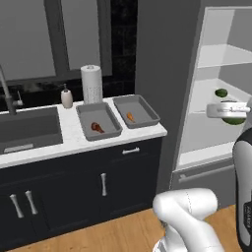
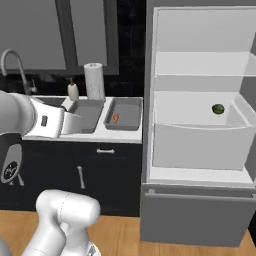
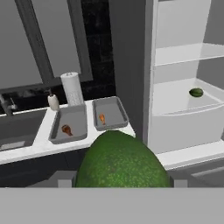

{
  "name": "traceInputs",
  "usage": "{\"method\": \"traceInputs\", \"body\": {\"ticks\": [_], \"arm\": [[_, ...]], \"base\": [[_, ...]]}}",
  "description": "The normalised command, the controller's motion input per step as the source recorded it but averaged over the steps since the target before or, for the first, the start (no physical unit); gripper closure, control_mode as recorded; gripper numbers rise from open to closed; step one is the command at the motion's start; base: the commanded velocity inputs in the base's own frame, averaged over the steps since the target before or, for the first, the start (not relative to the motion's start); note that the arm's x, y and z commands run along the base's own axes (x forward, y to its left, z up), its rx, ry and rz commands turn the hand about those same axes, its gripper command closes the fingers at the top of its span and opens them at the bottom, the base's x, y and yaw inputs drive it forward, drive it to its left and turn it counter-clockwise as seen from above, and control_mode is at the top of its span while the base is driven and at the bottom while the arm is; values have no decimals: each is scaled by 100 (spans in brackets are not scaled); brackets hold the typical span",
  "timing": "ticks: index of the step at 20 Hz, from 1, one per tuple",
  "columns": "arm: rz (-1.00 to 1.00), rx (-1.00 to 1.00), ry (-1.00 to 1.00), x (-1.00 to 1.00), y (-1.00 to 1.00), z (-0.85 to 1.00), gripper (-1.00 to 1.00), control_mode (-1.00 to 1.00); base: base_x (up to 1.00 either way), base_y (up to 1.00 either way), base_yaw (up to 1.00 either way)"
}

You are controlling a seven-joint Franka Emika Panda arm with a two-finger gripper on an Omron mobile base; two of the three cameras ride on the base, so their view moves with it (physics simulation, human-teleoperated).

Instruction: Place one avocado and one chicken drumstick in each tupperware on the nearby counter, to pack two identical lunches.

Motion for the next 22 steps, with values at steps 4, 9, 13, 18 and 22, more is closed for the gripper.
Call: {"method": "traceInputs", "body": {"ticks": [4, 9, 13, 18, 22], "arm": [[0, 0, 0, 0, 0, 0, 100, 100], [0, 0, 0, 0, 0, 0, 100, 100], [0, 0, 0, 0, 0, 0, 100, 100], [0, 0, 0, 0, 0, 0, 100, 100], [0, 0, 0, 0, 0, 0, 100, 100]], "base": [[80, 87, -11], [97, 30, -16], [76, 3, -19], [30, 37, -19], [25, -1, -3]]}}
